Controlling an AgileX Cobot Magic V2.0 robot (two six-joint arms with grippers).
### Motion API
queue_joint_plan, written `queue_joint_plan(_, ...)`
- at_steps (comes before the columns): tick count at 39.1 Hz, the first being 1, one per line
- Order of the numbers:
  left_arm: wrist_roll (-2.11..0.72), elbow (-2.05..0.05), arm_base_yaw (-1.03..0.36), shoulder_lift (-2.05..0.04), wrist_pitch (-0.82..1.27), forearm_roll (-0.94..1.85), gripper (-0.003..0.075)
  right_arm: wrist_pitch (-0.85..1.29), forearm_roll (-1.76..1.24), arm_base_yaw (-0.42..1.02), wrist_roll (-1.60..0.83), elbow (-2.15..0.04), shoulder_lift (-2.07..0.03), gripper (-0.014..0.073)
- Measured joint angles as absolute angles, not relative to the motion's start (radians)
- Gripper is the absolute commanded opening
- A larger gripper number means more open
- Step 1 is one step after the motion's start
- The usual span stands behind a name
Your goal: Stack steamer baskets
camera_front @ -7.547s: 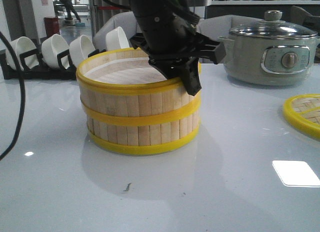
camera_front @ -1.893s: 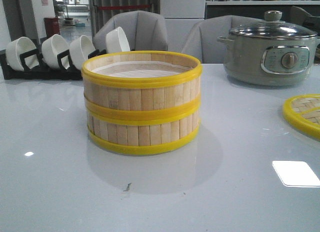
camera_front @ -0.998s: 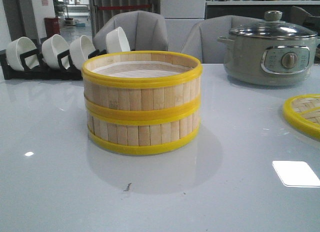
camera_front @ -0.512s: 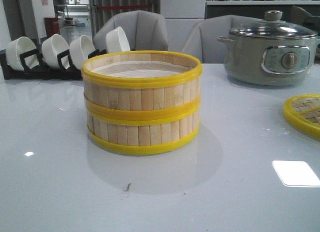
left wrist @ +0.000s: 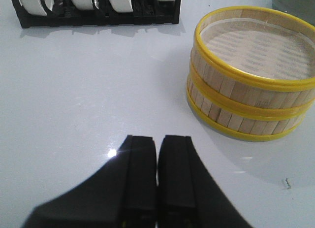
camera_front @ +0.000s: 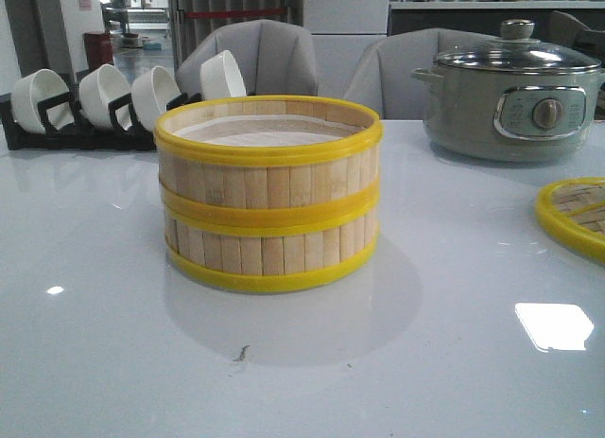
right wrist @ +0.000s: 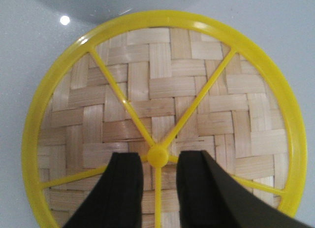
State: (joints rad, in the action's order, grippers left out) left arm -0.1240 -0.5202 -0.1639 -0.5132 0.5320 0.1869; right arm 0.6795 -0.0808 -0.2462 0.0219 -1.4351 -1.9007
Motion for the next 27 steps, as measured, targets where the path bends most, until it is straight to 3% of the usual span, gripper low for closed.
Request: queue_joint_plan(27, -0.124, -0.52, -0.164, -0.513, 0.532, 0.187, 0.0085, 0.651, -0.087, -0.246, 0.022, -1.437, -1.957, 0.0314)
